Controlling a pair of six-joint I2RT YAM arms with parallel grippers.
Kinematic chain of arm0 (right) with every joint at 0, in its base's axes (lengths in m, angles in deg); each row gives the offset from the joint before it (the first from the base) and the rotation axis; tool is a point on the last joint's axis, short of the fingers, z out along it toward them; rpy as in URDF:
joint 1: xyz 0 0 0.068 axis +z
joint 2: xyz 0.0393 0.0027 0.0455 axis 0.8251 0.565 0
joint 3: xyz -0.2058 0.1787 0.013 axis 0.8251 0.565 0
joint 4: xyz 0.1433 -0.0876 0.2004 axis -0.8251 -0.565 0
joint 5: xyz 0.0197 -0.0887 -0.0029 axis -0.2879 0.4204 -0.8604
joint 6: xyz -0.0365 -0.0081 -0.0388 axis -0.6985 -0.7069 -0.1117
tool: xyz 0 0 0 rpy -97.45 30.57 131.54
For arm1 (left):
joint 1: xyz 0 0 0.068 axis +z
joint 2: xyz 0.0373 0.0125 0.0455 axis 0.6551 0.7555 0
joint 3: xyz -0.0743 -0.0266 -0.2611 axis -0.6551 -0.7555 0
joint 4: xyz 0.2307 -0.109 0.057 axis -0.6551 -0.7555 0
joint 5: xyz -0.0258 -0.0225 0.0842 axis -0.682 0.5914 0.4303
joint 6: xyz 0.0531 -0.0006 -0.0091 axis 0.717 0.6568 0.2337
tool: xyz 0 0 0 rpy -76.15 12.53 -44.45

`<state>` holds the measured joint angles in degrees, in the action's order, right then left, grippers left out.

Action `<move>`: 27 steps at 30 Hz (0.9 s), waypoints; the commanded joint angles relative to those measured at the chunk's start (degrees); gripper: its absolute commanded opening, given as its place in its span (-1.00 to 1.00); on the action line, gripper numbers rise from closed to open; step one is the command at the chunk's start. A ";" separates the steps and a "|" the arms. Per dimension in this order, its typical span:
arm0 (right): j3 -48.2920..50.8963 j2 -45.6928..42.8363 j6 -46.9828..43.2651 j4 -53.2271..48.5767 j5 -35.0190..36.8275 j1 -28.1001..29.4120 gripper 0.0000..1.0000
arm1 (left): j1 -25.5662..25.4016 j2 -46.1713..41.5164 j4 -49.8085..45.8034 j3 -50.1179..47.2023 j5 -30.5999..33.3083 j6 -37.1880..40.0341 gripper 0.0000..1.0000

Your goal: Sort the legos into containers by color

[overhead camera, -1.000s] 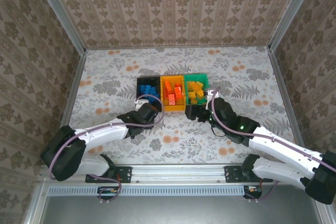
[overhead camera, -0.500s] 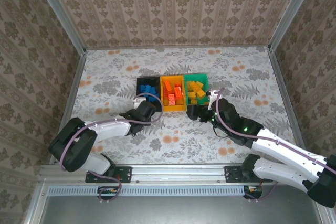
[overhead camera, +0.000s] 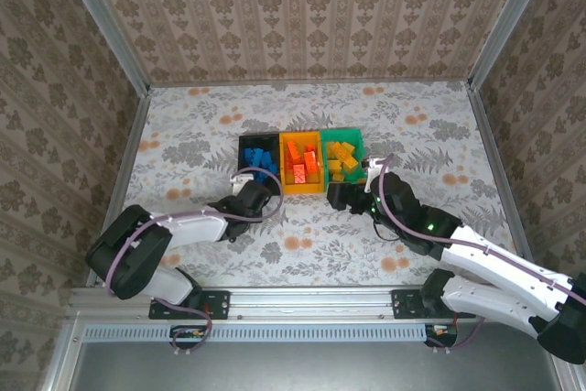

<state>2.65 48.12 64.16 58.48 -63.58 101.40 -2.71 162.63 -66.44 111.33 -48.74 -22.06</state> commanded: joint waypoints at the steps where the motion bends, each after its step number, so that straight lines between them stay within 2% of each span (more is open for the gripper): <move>1: 0.33 -0.92 0.57 -1.80 2.30 0.19 0.73 | -2.07 -5.96 -5.22 -0.14 1.44 -2.14 -0.74; 5: 1.06 -1.33 1.07 -2.00 2.56 0.14 0.73 | -5.81 -14.87 -12.18 2.55 2.88 -2.44 -0.77; 8: 1.95 -1.97 1.63 -2.19 2.58 0.08 0.73 | -5.00 -18.01 -15.93 7.06 0.76 -0.94 -0.76; 10: 2.47 -2.52 1.85 -2.39 2.73 -0.02 0.73 | -3.50 -16.89 -16.81 11.00 -1.58 1.05 -0.75; 14: 3.03 -3.73 2.24 -3.66 3.18 -0.07 0.73 | 0.83 -8.56 -17.08 20.79 -7.44 4.04 -0.73; 18: 3.57 -5.32 2.48 -4.66 3.97 -0.23 0.74 | 4.14 1.58 -15.83 29.02 -9.92 6.60 -0.73; 23: 3.83 -7.12 2.54 -6.33 4.38 -0.39 0.74 | 7.20 13.30 -16.84 39.00 -11.29 8.52 -0.76; 27: 4.20 -8.51 2.57 -7.12 4.86 -0.60 0.75 | 8.30 18.75 -18.38 43.63 -10.33 8.68 -0.76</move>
<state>5.97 41.01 65.91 53.63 -60.89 101.16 4.92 179.72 -82.31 151.90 -58.57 -15.29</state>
